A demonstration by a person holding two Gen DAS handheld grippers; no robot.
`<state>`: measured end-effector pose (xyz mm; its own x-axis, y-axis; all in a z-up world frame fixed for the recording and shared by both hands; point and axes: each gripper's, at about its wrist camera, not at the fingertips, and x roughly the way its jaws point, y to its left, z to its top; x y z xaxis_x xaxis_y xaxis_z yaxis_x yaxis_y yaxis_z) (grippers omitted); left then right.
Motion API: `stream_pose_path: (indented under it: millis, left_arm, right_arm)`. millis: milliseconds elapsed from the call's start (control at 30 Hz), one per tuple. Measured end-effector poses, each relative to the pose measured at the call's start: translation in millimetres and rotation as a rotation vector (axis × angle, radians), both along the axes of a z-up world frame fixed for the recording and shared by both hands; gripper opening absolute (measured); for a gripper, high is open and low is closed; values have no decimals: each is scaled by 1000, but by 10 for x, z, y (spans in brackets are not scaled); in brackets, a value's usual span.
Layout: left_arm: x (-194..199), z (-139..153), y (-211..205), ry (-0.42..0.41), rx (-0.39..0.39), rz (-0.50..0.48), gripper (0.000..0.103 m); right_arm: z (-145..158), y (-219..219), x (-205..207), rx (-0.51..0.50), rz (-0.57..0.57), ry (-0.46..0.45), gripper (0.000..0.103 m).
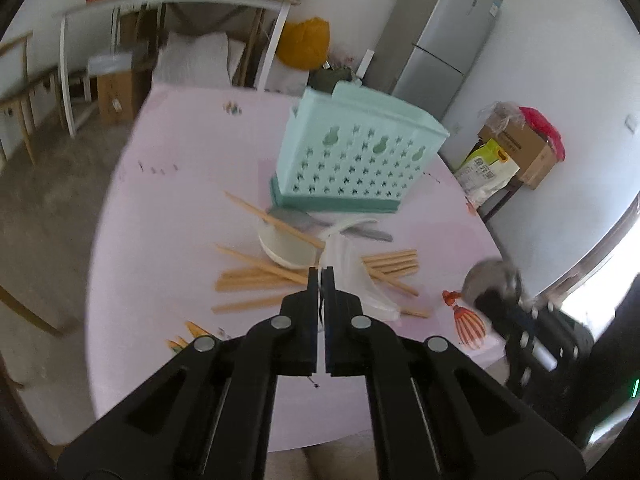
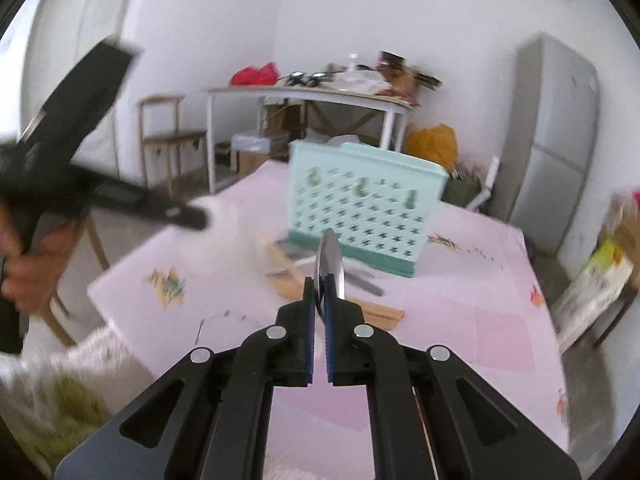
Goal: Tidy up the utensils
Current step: 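Carry the white spoon into the mint-green basket and open the left gripper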
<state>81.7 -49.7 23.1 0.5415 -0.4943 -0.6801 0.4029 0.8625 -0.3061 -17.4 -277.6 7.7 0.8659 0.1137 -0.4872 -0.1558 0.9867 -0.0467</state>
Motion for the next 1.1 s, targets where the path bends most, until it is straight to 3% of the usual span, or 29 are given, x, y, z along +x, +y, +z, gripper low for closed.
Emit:
stream_pose_path:
  millis: [200,467,567,700,900,1100]
  left_arm:
    - [59,273,81,-62,18,33,0]
    - [326,1218,204,-357,46,103,0]
    - [497,1418,146,-411,83,112,0]
    - [733,1453,17,-414,124,100,0]
    - [1071,1235,-289,-376,248,53,0]
    - [1326,945,-450,-305,231,19,1]
  right_arm:
    - [75,-400,172,157,-78,5,5]
    - [66,-672,310,242,-125,-4,4]
    - [77,-726,314,255,-139,-11,4]
    - [106,-795,332,271,-154,-18,4]
    - [127,-872,319,281,-164,-20,4]
    - [173,-930,338,292,-172,-24,3]
